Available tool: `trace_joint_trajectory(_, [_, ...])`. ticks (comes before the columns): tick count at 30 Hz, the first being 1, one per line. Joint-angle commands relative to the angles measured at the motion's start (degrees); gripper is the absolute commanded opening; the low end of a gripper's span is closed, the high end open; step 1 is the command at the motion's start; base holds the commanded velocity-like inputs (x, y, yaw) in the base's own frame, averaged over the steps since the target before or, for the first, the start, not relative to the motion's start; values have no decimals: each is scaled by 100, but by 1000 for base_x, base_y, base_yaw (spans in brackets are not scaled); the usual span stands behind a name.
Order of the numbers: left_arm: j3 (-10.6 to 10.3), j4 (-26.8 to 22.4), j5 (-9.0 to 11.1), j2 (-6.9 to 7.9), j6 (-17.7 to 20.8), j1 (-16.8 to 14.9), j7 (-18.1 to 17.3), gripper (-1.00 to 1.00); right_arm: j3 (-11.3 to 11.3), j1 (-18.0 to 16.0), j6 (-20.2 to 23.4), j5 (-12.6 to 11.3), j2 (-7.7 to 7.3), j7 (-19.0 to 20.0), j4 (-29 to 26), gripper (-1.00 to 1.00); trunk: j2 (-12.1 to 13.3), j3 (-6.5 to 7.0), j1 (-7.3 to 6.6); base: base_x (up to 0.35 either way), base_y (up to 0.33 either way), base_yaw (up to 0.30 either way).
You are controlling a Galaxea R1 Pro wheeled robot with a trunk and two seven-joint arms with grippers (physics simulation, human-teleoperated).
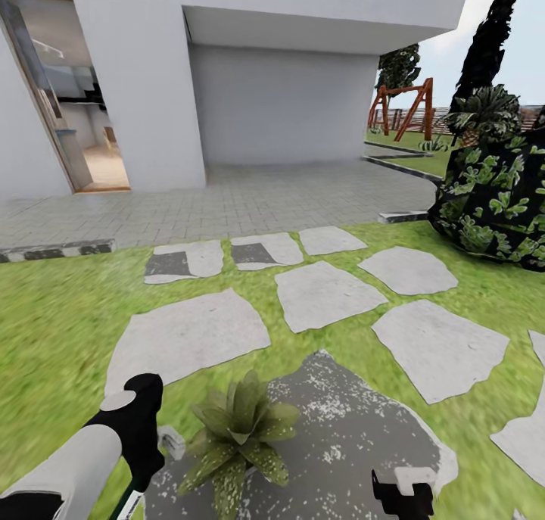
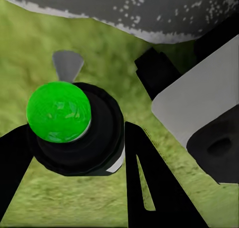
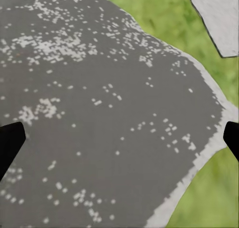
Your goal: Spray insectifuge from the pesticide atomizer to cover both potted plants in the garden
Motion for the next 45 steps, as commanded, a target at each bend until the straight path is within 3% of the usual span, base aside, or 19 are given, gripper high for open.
trace_joint_trajectory(1, [-65, -2, -69, 4, 60, -2, -52, -100, 10, -3, -10, 39, 0, -42, 5, 100, -2, -5, 0, 75, 50, 0])
trace_joint_trajectory(6, [-331, 13, -201, -5, 66, -2, -52, -100, 9, -3, -10, 33, 13, -42, -1, 100, -2, -5, 0, 16, 11, 0])
trace_joint_trajectory(21, [-359, -87, -207, -11, 95, -2, -29, -100, 13, -3, -10, 32, 26, -42, 2, 100, -2, -5, 0, -96, 25, -210])
trace_joint_trajectory(26, [-332, -83, -193, -6, 96, -2, 194, -100, 17, -3, -10, 32, 26, -42, 5, 100, -2, -5, 0, -220, 232, -281])
trace_joint_trajectory(45, [-318, -92, -195, -6, 122, -10, 212, -100, 9, -3, -10, 23, 26, -44, -4, 100, -2, -5, 0, -7, 304, -236])
